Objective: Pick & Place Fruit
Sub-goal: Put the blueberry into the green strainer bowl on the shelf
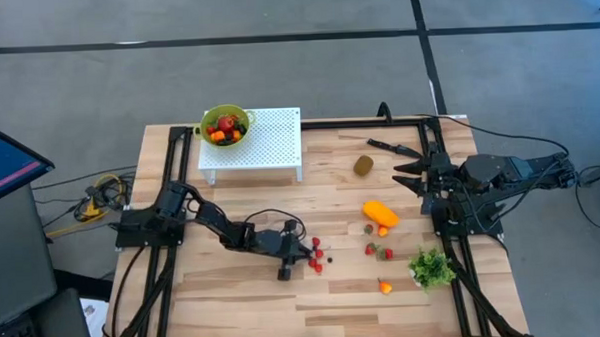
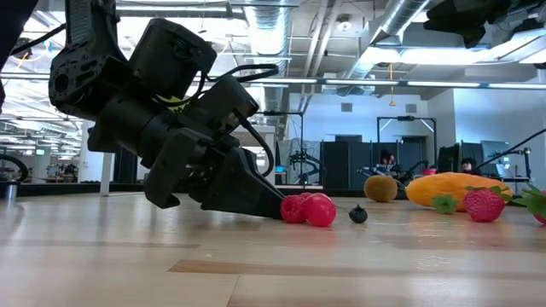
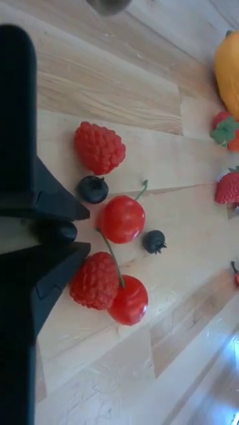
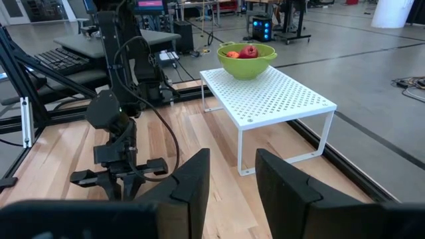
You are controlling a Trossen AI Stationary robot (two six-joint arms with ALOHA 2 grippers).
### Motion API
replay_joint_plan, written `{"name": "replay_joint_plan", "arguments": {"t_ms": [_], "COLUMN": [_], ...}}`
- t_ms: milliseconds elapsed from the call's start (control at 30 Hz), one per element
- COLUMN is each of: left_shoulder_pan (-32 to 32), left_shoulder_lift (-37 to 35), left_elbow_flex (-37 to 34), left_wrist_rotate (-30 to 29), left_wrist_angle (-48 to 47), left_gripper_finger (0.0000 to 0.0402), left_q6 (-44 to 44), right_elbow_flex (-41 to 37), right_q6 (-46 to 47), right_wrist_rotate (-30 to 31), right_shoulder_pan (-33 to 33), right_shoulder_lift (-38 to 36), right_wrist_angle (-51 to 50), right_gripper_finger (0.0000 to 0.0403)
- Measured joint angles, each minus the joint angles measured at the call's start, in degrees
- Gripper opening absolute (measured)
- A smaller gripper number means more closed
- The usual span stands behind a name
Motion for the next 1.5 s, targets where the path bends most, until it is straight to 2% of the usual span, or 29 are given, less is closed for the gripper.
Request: {"name": "replay_joint_plan", "arguments": {"t_ms": [500, 633, 767, 900, 1033, 1267, 1367, 1500], "left_shoulder_pan": [0.01, 0.03, 0.47, 2.17, 5.38, 15.15, 20.01, 25.14], "left_shoulder_lift": [0.01, -3.06, -12.64, -23.85, -35.10, -51.71, -57.58, -63.24], "left_elbow_flex": [-0.12, -0.87, -1.67, -2.94, -5.10, -11.56, -14.80, -19.31], "left_wrist_rotate": [0.01, -0.01, -2.97, -13.63, -23.54, -38.23, -41.32, -42.11], "left_wrist_angle": [0.46, -2.14, -4.50, -8.46, -7.44, -7.57, -7.79, -7.74], "left_gripper_finger": [0.0046, 0.0055, 0.0052, 0.0045, 0.0051, 0.0054, 0.0048, 0.0049], "left_q6": [0.01, 2.07, 7.44, 14.48, 20.31, 27.77, 28.12, 27.55], "right_elbow_flex": [0.00, 0.00, 0.00, 0.00, 0.00, 0.00, 0.00, 0.00], "right_q6": [0.00, 0.00, 0.00, 0.00, 0.00, 0.00, -0.01, 0.00], "right_wrist_rotate": [-0.01, 0.00, -0.01, -0.02, 0.00, 0.00, 0.00, 0.00], "right_shoulder_pan": [0.00, 0.00, -0.01, 0.00, -0.01, -0.02, -0.02, 0.00], "right_shoulder_lift": [0.01, 0.02, 0.02, 0.02, 0.01, 0.00, 0.02, 0.02], "right_wrist_angle": [0.01, -0.01, 0.00, 0.01, 0.01, 0.01, 0.01, 0.01], "right_gripper_finger": [0.0116, 0.0116, 0.0116, 0.0116, 0.0116, 0.0116, 0.0116, 0.0116]}}
